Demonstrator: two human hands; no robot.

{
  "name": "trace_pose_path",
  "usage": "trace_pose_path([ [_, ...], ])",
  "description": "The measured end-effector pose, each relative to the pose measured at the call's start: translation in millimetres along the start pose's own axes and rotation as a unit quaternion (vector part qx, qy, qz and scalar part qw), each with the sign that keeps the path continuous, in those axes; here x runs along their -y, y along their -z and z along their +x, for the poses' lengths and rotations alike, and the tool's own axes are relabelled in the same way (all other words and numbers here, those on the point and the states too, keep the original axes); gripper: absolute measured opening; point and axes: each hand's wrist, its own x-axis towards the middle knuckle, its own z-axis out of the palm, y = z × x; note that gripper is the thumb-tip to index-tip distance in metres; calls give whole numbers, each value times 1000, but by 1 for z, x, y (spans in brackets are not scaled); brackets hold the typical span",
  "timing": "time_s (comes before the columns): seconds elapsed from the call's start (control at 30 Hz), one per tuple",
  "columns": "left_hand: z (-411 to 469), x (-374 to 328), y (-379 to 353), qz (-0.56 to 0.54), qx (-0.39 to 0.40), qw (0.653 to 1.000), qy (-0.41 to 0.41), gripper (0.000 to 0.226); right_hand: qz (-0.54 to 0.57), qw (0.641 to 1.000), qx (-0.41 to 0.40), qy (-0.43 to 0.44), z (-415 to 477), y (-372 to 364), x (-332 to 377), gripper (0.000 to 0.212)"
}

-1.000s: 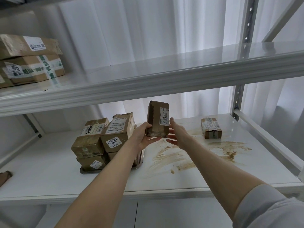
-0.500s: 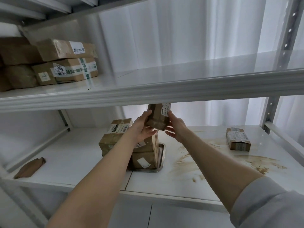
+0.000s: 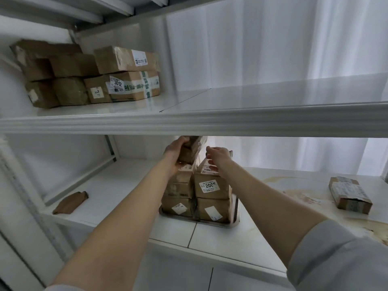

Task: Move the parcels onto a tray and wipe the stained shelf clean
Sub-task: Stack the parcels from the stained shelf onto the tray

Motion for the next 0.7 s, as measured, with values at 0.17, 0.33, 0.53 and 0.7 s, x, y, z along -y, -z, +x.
trace_pose_path([
  [0.17, 24, 10, 25, 380, -119, 903, -160, 61, -130, 989, -33, 62, 8, -16, 3, 26],
  [0.33, 35, 24, 30, 514, -135, 823, -198, 74, -298, 947, -66, 101, 14, -21, -4, 41],
  [0.53, 35, 36, 25, 550, -136, 800, -199, 77, -398, 904, -135, 83, 17, -12, -12, 35],
  [0.7, 40, 46, 19, 561, -98, 810, -142, 90, -423, 893, -141, 64, 18, -3, -19, 40],
])
